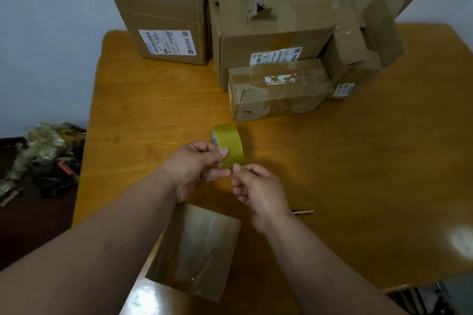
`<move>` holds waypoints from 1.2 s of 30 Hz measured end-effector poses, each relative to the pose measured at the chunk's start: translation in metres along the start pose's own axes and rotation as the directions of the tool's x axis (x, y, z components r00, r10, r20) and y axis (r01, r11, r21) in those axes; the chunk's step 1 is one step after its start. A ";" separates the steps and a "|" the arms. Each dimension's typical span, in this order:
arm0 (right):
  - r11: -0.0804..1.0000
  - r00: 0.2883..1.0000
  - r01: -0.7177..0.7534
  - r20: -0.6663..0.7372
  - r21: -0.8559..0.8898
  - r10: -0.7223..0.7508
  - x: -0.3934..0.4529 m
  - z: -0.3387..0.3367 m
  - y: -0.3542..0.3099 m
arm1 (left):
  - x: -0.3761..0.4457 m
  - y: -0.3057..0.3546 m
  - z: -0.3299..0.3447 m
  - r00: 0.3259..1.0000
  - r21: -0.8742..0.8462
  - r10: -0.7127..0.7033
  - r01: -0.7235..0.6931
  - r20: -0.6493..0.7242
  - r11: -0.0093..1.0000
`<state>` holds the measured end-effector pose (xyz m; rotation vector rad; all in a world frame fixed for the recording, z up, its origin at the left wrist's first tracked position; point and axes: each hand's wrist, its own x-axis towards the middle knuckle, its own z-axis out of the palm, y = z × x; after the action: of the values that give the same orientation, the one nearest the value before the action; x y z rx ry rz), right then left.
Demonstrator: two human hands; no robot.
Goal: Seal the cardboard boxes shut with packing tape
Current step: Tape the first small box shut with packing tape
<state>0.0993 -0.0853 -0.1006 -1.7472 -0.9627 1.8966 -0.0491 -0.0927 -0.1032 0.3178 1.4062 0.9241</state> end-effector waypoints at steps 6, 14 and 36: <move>1.000 0.998 0.003 -0.055 -0.005 -0.003 0.013 -0.006 -0.005 | 0.006 -0.001 0.009 0.997 0.065 0.074 -0.073 -0.010 0.995; 0.980 0.980 -0.191 -0.048 0.057 0.194 0.039 -0.028 -0.012 | 0.020 -0.008 0.039 0.989 0.275 0.144 -0.133 -0.021 0.952; 0.762 0.989 -0.148 -0.090 -0.630 0.118 0.084 -0.086 0.025 | 0.018 -0.003 0.075 0.988 0.970 -0.055 -0.131 0.145 0.207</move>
<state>0.1743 -0.0257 -0.1769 -2.2649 -1.6492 1.7045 0.0195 -0.0580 -0.1039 1.3972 1.6887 -0.1715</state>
